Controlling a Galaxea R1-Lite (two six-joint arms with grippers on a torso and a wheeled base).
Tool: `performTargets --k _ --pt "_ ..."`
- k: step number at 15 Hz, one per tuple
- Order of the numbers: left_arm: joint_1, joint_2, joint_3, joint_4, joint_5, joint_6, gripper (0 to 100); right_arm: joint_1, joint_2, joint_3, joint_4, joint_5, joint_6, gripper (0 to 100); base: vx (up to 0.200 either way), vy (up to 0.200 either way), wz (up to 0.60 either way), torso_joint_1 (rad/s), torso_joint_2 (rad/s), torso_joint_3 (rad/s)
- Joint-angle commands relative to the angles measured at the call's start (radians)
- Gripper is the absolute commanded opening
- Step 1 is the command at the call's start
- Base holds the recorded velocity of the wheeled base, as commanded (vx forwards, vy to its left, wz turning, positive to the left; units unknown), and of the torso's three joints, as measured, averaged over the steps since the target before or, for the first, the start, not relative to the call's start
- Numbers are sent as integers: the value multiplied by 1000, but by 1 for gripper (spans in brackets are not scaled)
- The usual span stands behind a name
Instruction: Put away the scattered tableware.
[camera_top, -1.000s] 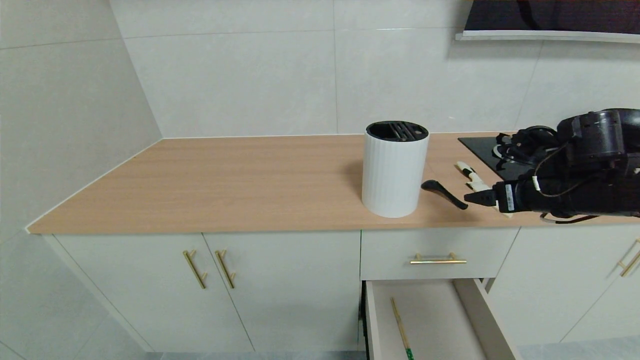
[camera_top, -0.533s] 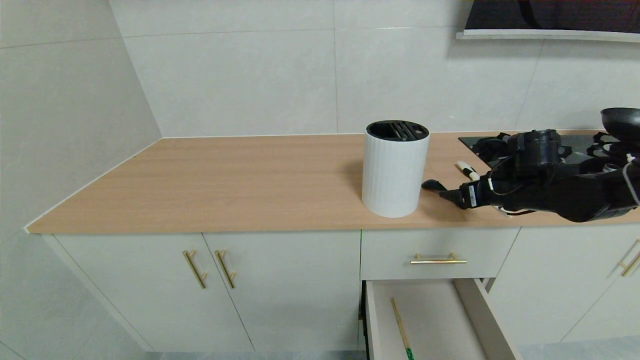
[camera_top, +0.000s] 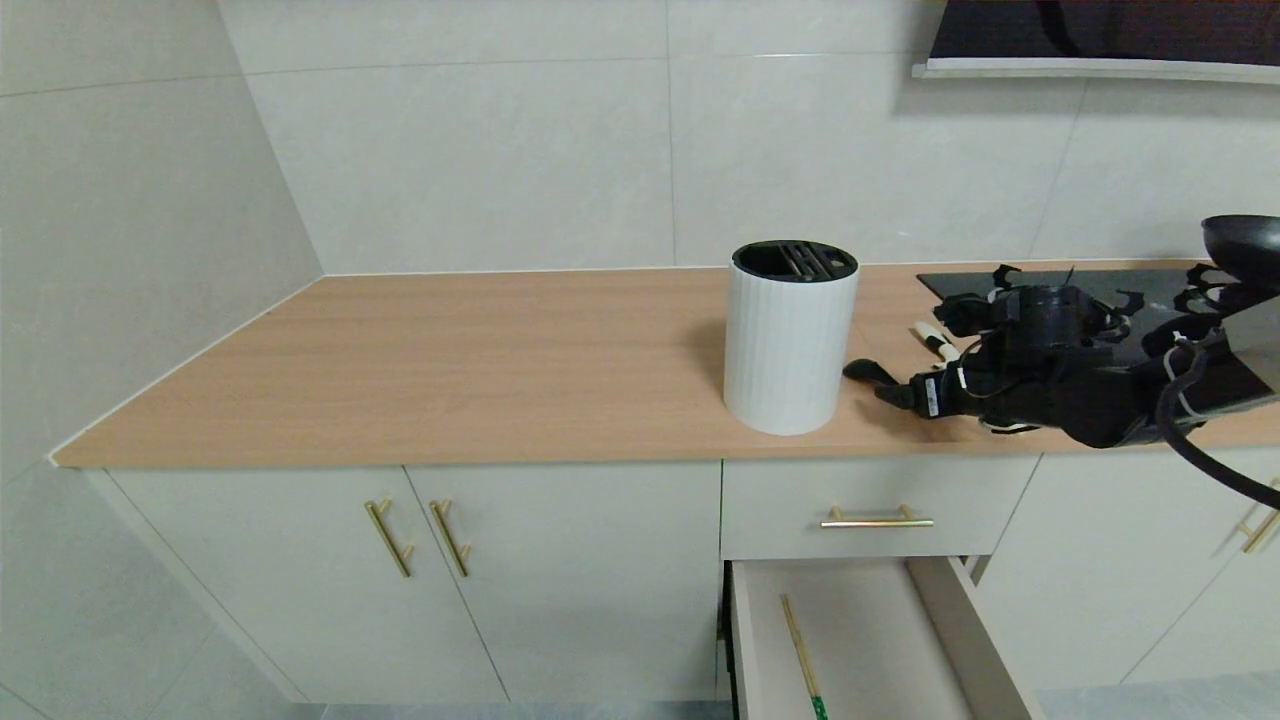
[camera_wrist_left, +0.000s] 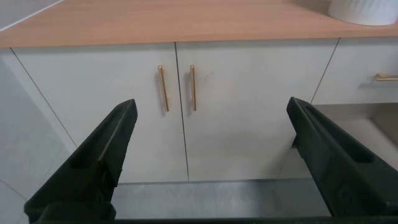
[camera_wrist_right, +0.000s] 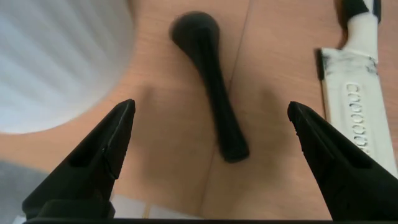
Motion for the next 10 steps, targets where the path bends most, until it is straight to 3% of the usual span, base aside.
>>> performTargets --k 1,10 --pt "0 1 -1 0 0 0 100 -4 61 -30 0 -2 2 100 0 0 0 0 0 0" --pt "0 1 0 0 0 0 100 -4 92 -56 -25 -8 34 100 0 0 0 0 0 0"
